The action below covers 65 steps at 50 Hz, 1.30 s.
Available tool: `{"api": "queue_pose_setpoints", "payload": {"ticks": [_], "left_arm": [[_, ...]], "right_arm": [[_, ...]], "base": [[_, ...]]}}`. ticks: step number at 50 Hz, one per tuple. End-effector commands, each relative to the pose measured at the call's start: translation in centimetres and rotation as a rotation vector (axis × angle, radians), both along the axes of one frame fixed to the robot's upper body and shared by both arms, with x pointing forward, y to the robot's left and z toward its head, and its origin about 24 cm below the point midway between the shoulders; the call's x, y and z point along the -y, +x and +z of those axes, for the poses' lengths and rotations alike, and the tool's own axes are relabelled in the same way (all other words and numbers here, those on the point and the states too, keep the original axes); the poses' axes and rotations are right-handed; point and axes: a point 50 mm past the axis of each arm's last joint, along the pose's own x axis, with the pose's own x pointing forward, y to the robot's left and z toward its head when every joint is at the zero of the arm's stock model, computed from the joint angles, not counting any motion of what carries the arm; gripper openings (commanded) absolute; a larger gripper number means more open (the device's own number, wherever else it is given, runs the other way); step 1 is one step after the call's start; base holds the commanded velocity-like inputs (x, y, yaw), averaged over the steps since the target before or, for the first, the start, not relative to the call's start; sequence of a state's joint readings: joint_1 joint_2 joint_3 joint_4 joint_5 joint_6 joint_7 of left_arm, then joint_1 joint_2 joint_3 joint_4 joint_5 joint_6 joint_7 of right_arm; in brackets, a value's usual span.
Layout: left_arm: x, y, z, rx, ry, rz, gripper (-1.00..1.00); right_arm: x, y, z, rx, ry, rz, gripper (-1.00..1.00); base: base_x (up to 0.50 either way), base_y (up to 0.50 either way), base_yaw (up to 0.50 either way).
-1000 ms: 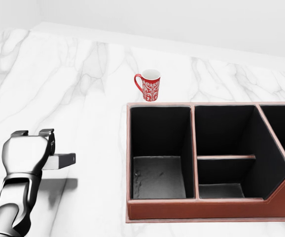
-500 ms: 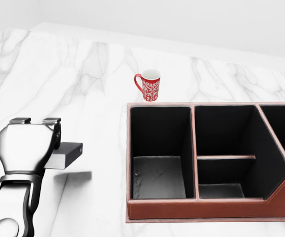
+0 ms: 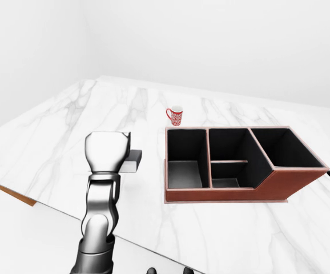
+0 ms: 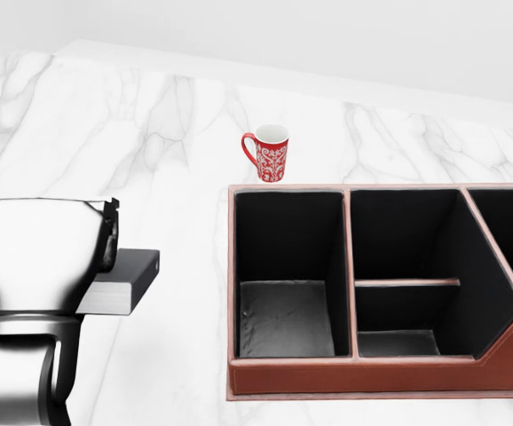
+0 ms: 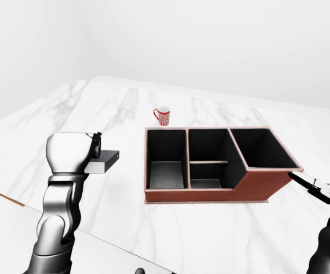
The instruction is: Pick up the book and place it in the left compartment of the caddy.
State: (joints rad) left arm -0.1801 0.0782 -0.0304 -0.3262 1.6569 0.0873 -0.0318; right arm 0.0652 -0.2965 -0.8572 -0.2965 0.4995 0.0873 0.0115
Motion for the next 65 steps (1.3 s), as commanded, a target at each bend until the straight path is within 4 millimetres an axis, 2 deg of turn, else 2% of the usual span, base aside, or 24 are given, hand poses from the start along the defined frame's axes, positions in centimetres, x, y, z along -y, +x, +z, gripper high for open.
{"api": "queue_pose_setpoints", "payload": {"ticks": [1,13,34,57,65], "left_arm": [[1.4,-2.4,3.1,0.112,-0.005,-0.006,-1.00],[4.2,-4.3,4.9,0.159,-0.034,-0.072,-1.00],[7.8,-6.0,5.4,0.174,-0.051,-0.187,-1.00],[10.3,-6.7,3.7,0.064,-0.069,-0.323,-1.00],[11.6,-7.8,2.8,0.040,-0.024,-0.406,-1.00]], "right_arm": [[-0.1,0.0,-0.1,-0.005,-0.001,0.003,1.00],[-0.1,0.1,-0.1,-0.006,-0.002,0.005,1.00],[-0.1,0.1,0.0,-0.002,-0.005,0.007,1.00],[-0.2,-0.2,0.3,0.014,-0.012,0.013,1.00],[-0.2,-0.1,0.2,0.008,-0.011,0.015,1.00]], "base": [[0.00,0.00,0.00],[0.00,0.00,0.00],[0.00,0.00,0.00],[0.00,0.00,0.00],[0.00,0.00,0.00]]}}
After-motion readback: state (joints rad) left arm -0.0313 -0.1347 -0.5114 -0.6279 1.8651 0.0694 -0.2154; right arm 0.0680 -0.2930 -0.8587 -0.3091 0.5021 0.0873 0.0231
